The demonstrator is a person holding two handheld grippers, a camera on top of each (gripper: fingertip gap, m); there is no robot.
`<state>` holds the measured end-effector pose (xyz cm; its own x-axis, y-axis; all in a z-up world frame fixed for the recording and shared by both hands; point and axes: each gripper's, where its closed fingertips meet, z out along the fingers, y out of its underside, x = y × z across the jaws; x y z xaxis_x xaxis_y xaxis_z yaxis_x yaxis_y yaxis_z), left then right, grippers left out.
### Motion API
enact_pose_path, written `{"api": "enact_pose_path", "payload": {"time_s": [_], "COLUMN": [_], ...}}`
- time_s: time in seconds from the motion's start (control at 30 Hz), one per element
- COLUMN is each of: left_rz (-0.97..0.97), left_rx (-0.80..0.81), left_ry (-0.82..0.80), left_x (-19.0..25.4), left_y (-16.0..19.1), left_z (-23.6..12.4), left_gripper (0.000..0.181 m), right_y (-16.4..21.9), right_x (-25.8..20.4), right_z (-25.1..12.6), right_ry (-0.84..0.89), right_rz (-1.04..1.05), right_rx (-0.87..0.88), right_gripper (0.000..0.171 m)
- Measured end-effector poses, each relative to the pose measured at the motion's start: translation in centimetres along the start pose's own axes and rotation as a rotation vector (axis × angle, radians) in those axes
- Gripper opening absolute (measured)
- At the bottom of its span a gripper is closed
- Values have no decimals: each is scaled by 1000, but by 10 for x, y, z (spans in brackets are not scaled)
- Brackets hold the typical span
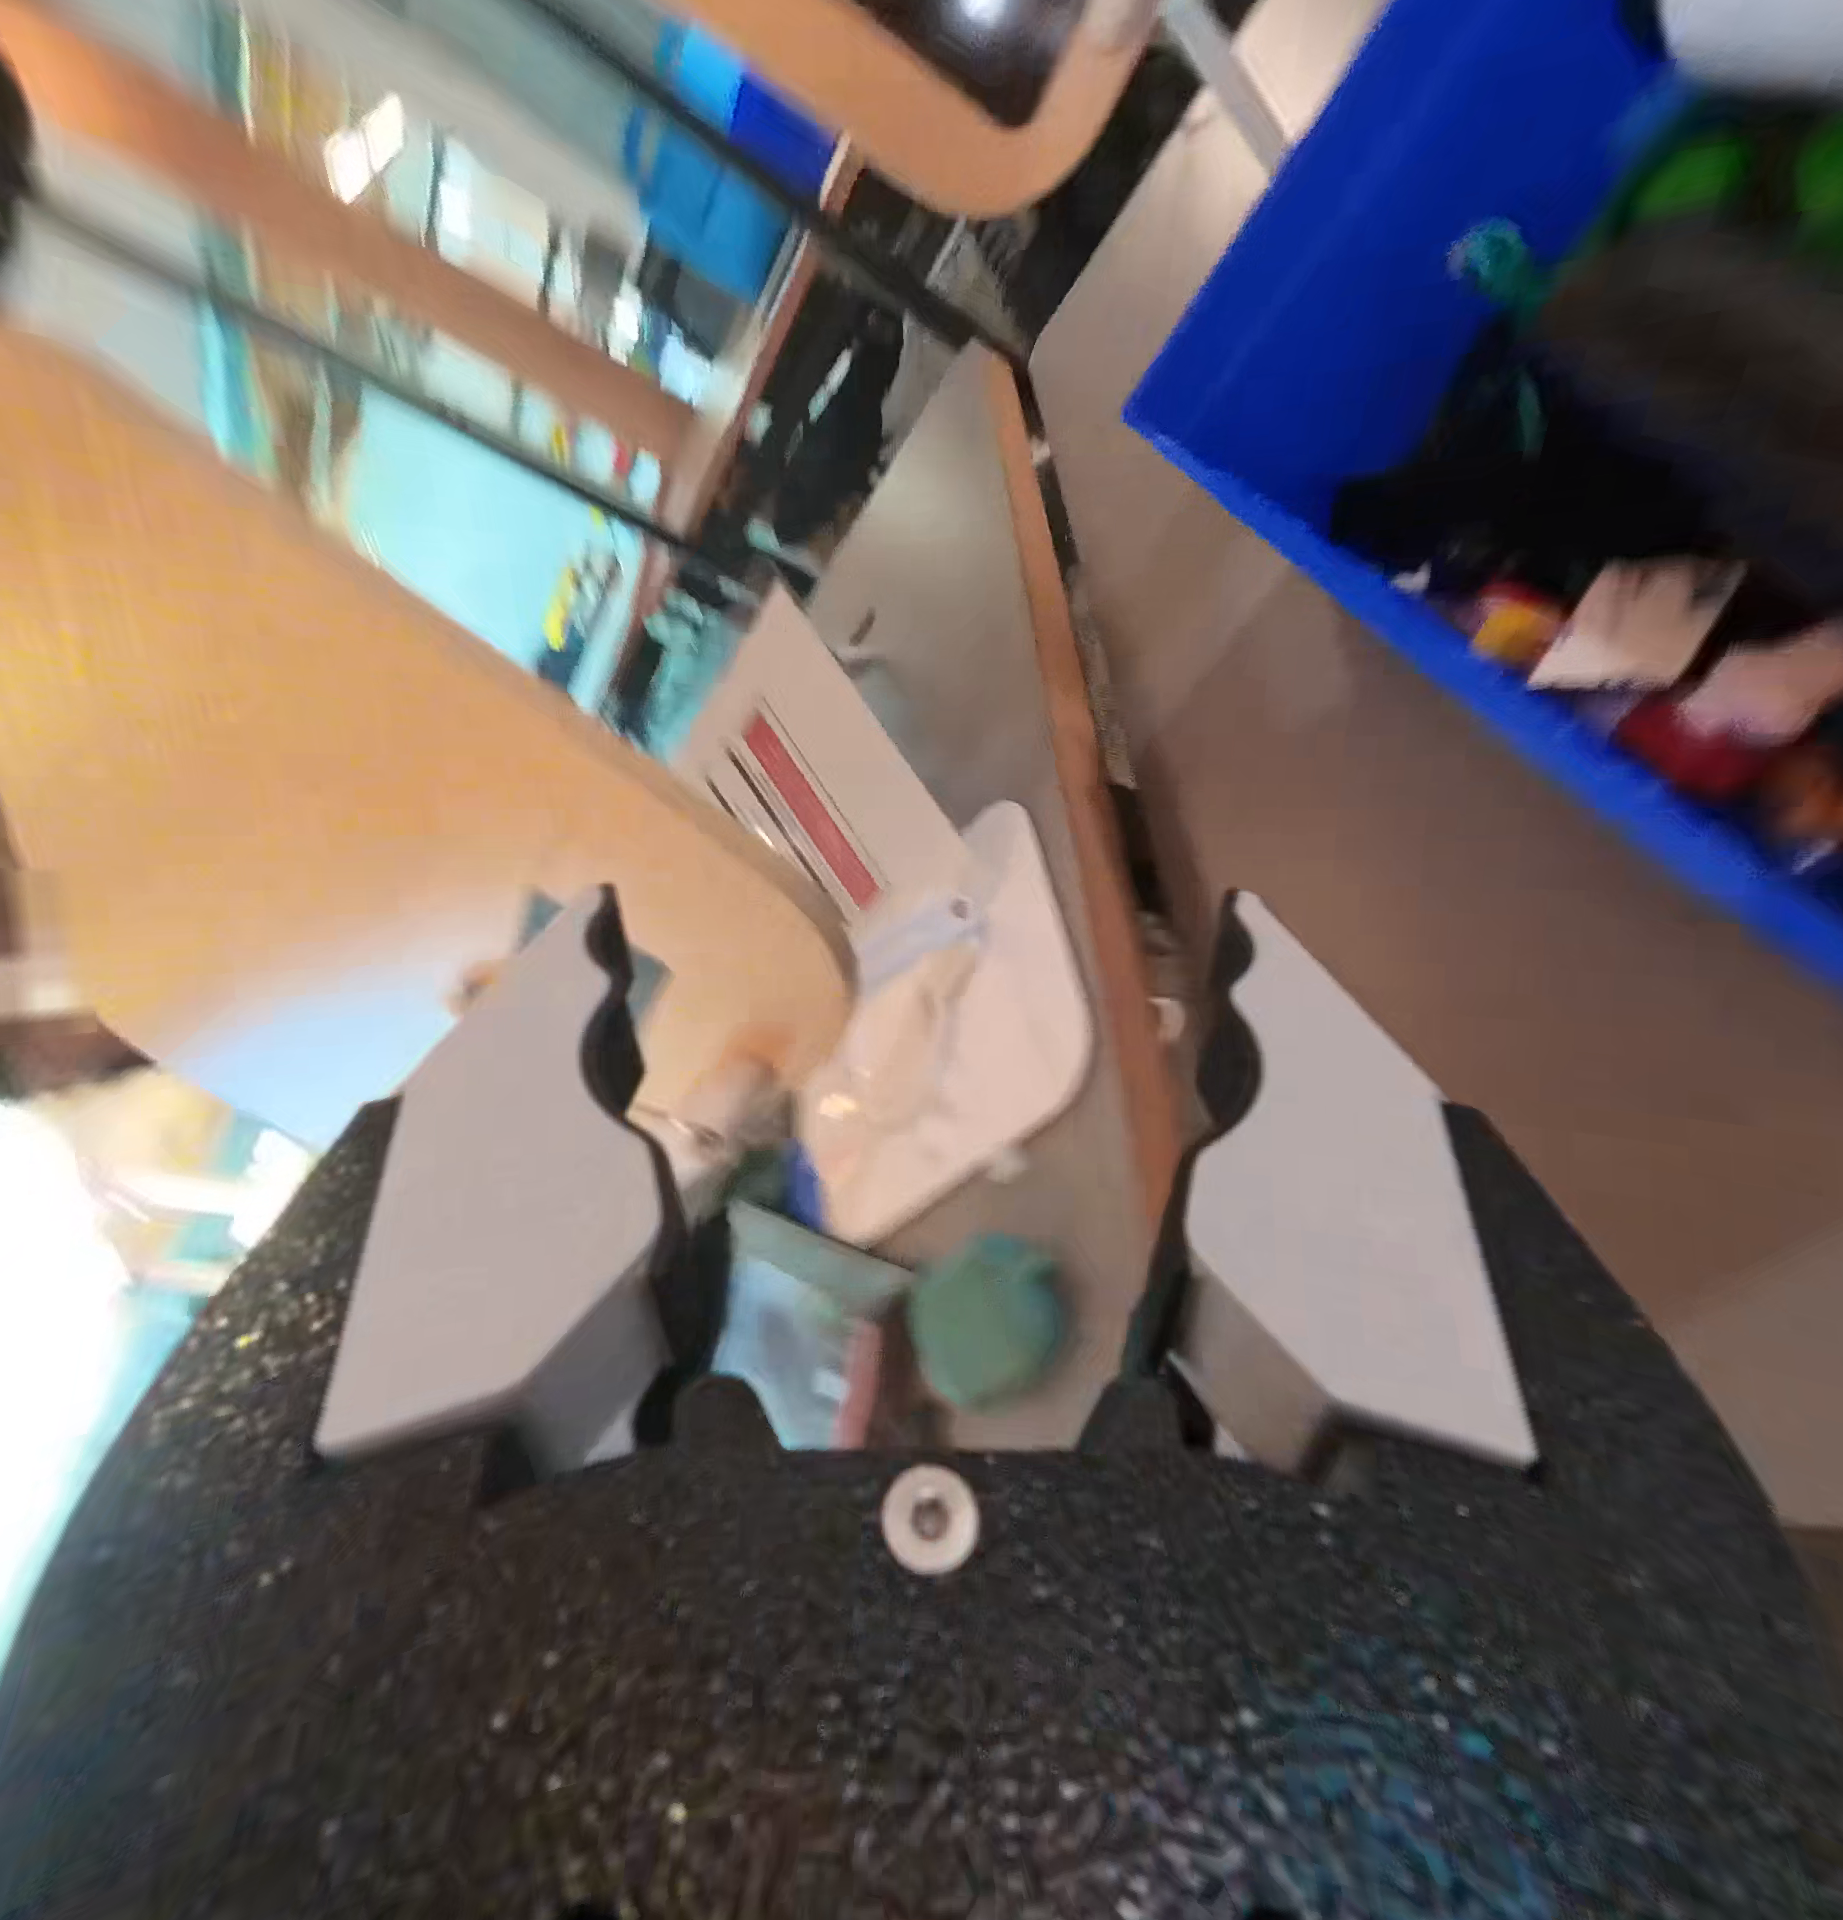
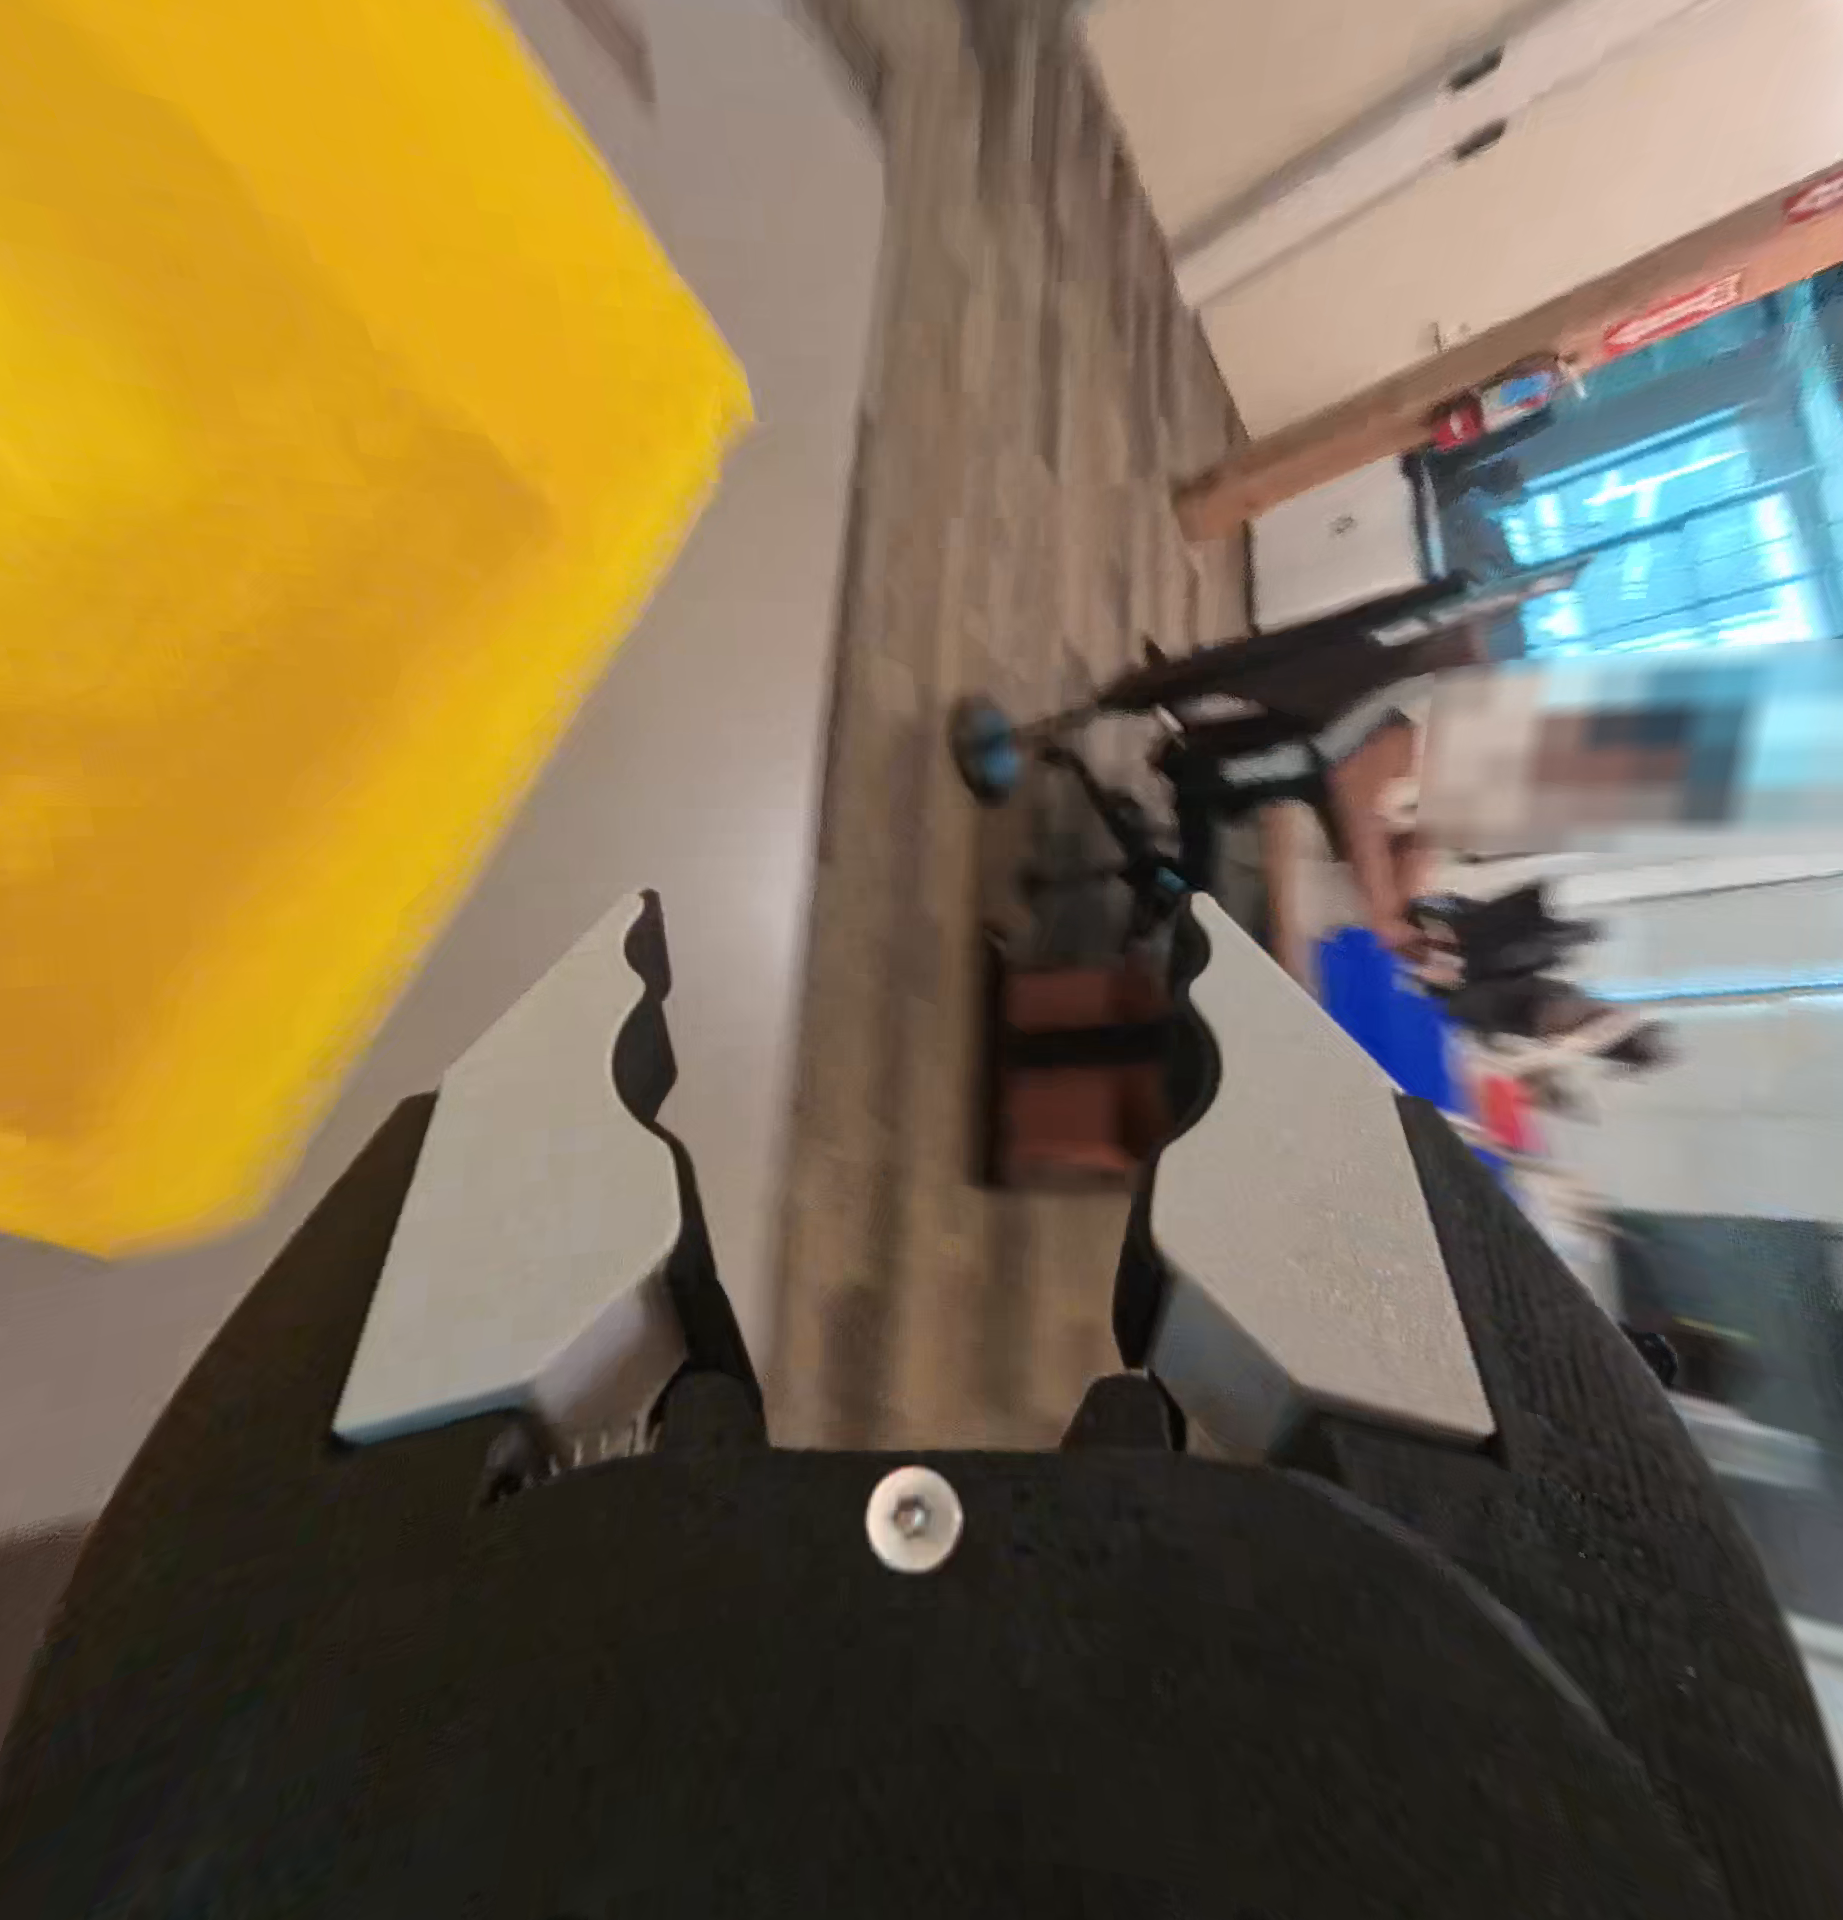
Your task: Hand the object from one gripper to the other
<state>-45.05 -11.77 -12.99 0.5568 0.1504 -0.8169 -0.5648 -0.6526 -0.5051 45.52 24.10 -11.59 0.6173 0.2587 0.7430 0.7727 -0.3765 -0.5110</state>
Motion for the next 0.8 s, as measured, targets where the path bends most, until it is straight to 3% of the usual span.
{"api": "enact_pose_path", "payload": {"time_s": [0.13, 0.23, 0.33, 0.43, 0.53, 0.7, 0.8], "left_rz": [-416, -636, -811, -898, -882, -911, -836], "left_rx": [-7, 58, 129, 153, 67, 3, -184], "left_ry": [64, 152, 232, 331, 513, 605, 647], "left_x": [37, 68, 98, 128, 163, 165, 172], "left_y": [-19, -48, -81, -113, -135, -165, -161], "left_z": [-22, -38, -43, -32, -15, 20, 43], "left_gripper": [115, 114, 109, 86, 84, 78, 81], "right_y": [-90, -162, -222, -277, -319, -339, -346], "right_x": [-40, -95, -162, -213, -265, -349, -385], "right_z": [-53, -95, -121, -121, -106, -62, -66], "right_ry": [-128, -313, -489, -599, -703, -530, -489], "right_rz": [452, 560, 528, 545, 630, 489, 285], "right_rx": [368, 614, 759, 906, 1034, 1141, 1199], "right_gripper": [85, 85, 83, 81, 79, 68, 65]}}
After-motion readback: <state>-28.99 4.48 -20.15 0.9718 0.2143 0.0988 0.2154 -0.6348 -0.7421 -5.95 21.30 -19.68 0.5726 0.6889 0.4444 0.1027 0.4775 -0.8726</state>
